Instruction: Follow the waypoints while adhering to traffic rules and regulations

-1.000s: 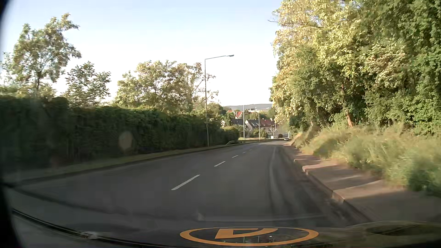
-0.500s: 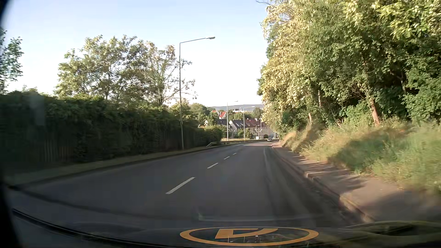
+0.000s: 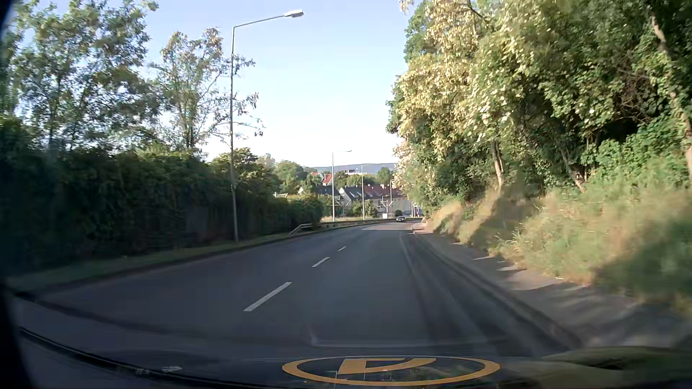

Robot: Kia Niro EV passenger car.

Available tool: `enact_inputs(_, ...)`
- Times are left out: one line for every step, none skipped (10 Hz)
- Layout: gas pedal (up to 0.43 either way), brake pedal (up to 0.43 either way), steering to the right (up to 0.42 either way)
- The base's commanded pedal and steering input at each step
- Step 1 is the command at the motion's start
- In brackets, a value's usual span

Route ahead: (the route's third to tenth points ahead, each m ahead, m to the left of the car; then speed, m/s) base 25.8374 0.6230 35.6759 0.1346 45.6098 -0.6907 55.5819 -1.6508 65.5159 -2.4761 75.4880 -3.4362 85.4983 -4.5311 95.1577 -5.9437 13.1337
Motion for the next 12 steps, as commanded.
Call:
enact_inputs(0.130,0.000,0.016)
enact_inputs(0.130,0.000,0.014)
enact_inputs(0.130,0.000,0.012)
enact_inputs(0.130,0.000,0.010)
enact_inputs(0.130,0.000,0.008)
enact_inputs(0.110,0.000,0.006)
enact_inputs(0.110,0.000,0.006)
enact_inputs(0.110,0.000,0.005)
enact_inputs(0.110,0.000,0.002)
enact_inputs(0.110,0.000,0.001)
enact_inputs(0.098,0.000,0.003)
enact_inputs(0.067,0.000,0.003)
